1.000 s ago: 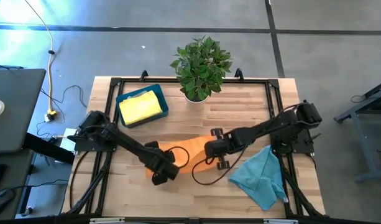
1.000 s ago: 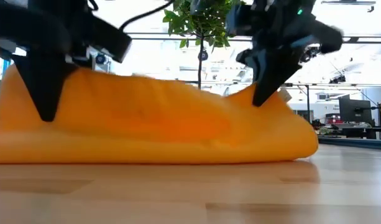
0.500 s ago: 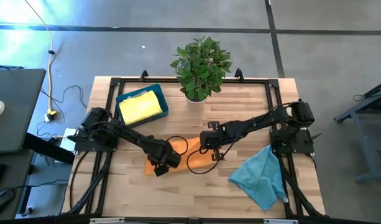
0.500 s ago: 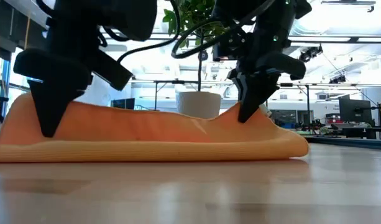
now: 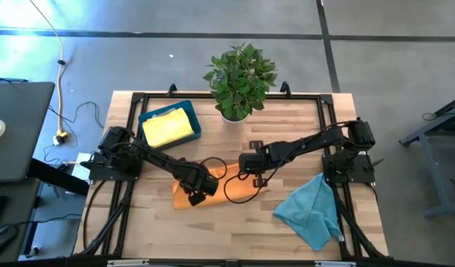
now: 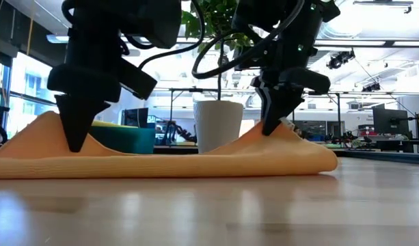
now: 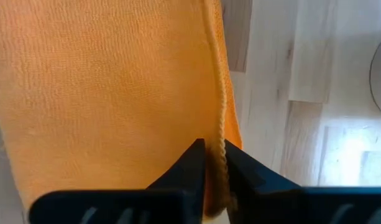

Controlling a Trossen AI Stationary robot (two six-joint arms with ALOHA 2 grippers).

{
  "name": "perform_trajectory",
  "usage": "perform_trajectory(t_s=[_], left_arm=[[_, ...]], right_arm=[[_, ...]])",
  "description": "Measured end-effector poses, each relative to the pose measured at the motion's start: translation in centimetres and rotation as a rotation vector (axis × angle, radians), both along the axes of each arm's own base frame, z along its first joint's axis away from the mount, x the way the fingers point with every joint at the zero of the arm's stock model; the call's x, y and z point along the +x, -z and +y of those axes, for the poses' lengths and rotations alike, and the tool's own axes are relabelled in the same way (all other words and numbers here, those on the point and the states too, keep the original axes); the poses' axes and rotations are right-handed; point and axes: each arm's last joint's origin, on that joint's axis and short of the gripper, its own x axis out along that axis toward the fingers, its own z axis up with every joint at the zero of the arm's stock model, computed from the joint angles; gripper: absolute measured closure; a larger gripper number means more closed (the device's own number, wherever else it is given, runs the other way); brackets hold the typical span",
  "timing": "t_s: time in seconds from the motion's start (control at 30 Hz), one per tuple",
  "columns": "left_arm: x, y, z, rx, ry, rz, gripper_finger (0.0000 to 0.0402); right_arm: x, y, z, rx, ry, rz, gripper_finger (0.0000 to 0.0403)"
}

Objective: Fold microfiber towels
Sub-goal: Fold the orange towel

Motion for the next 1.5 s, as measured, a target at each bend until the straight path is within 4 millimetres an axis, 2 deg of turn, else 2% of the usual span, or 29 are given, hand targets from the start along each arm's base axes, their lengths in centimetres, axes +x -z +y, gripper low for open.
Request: perform_trajectory(t_s=[0.3, 0.47, 0.63, 0.77, 0.97, 1.1, 1.17, 1.27, 1.37, 1.43, 1.5], left_arm=[[-0.2, -0.1, 0.3, 0.098, -0.004, 0.006, 0.0375], [-0.8, -0.3, 0.8, 0.184, -0.033, 0.063, 0.0377], [-1.7, -0.7, 1.2, 0.248, -0.022, 0.150, 0.0370], [-1.6, -0.7, 1.6, 0.209, -0.049, 0.157, 0.0344], [-1.4, -0.7, 2.3, 0.202, -0.051, 0.159, 0.0275], [-1.7, -2.4, 2.8, 0.178, -0.043, 0.238, 0.0248], [-1.6, -3.1, 2.1, 0.117, 0.024, 0.207, 0.0248], [-1.8, -4.4, 0.0, 0.022, 0.168, 0.097, 0.0256], [-2.5, -5.1, -1.8, -0.008, 0.243, -0.024, 0.0261], [-3.0, -4.9, -2.9, -0.013, 0.245, -0.119, 0.0263], [-4.1, -4.3, -3.7, 0.009, 0.251, -0.138, 0.0263]], right_arm=[[-0.2, 0.0, -0.1, -0.022, 0.074, 0.007, 0.0294], [-0.7, -0.4, -0.2, -0.003, 0.170, 0.006, 0.0284], [-1.4, -1.1, -0.1, 0.103, 0.290, 0.008, 0.0284], [-1.4, -1.5, 0.2, 0.193, 0.371, -0.009, 0.0284], [-1.3, -1.6, 1.5, 0.246, 0.387, -0.041, 0.0284], [-1.4, -1.6, 2.2, 0.309, 0.475, -0.040, 0.0284], [-1.4, -1.6, 2.3, 0.357, 0.508, -0.028, 0.0284], [-1.5, -1.4, 2.3, 0.373, 0.534, -0.026, 0.0284], [-2.1, -0.2, 1.9, 0.377, 0.576, -0.019, 0.0284], [-2.7, 0.8, 1.8, 0.391, 0.602, -0.033, 0.0284], [-2.9, 1.5, 1.8, 0.428, 0.627, -0.094, 0.0284]])
